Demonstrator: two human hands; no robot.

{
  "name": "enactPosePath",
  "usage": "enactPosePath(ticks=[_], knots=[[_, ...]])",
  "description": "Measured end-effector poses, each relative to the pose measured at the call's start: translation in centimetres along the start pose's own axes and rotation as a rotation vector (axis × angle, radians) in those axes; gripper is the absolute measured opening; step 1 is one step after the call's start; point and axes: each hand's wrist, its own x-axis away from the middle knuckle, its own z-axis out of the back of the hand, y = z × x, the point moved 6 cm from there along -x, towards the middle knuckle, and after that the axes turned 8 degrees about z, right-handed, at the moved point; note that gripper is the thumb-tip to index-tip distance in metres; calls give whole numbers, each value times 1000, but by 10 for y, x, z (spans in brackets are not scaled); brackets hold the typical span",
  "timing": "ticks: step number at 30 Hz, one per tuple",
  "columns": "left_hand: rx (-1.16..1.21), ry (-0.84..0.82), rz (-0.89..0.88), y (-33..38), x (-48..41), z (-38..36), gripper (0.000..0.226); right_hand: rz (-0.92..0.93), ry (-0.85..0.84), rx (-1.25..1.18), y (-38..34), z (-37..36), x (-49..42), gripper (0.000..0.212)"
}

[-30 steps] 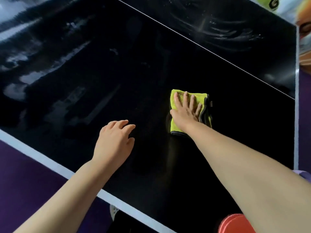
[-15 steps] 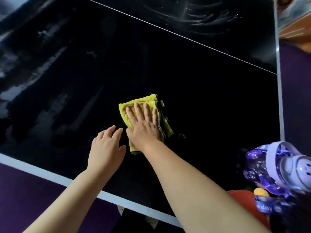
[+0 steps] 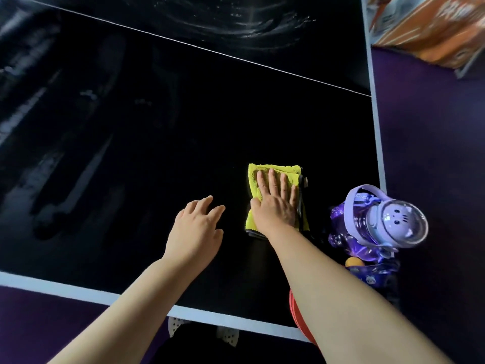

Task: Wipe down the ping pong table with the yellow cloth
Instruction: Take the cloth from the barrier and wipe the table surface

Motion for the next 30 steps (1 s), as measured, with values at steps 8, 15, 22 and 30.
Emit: enactPosePath(ticks=[8, 15, 22, 30], knots=[[3, -46, -89, -13, 1, -8, 52, -125, -24, -45, 16, -5, 8, 72], [-67, -54, -146, -95, -7, 10, 50, -214, 6, -66, -34, -11, 15, 70], [-103, -47, -78, -216, -6, 42, 50, -149, 0, -9, -182, -29, 15, 71], [-111, 0, -48, -317, 7, 82, 62, 158, 6, -18, -353, -50, 22, 67]])
